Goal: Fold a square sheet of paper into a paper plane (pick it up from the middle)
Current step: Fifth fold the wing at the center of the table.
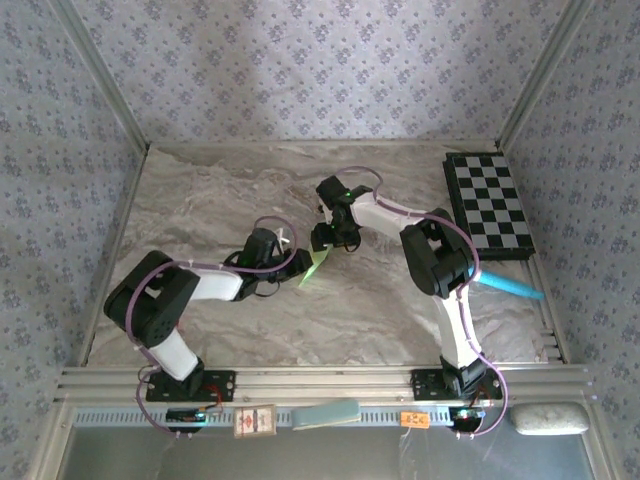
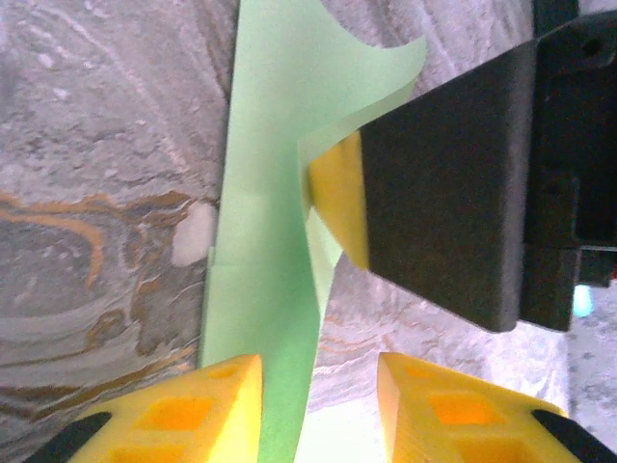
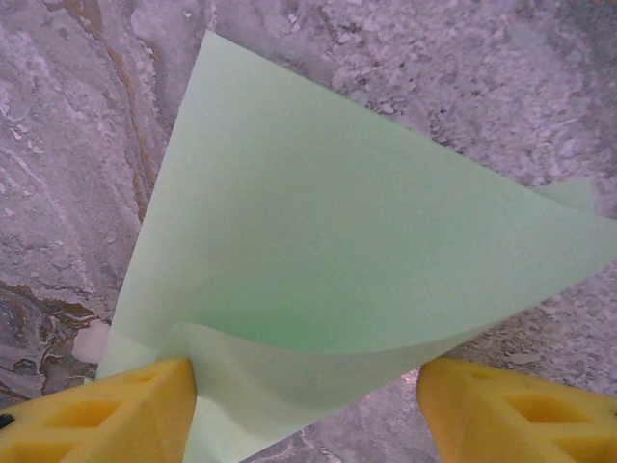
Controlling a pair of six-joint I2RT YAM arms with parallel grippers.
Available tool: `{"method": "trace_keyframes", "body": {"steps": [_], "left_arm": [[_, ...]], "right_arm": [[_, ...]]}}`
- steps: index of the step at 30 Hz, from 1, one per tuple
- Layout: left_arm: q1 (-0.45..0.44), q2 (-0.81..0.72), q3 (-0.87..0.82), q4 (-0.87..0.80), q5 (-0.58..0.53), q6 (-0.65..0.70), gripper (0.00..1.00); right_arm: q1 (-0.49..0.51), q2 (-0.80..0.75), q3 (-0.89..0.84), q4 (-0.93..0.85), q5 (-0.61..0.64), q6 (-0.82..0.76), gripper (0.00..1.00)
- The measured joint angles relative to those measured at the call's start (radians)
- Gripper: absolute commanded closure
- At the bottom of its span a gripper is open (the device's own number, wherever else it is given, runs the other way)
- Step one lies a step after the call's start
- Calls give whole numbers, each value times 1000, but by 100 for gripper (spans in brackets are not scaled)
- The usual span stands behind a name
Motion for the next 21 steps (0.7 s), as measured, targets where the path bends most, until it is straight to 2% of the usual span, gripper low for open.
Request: {"method": "trace_keyframes", "body": {"steps": [11, 21], "left_arm": [[-45, -58, 133, -323, -57, 137, 66], [-49, -3, 179, -382, -60, 176, 72]], "right_arm": [[0, 4, 11, -12, -3, 0, 33], [0, 5, 13, -15, -4, 0, 33]]}}
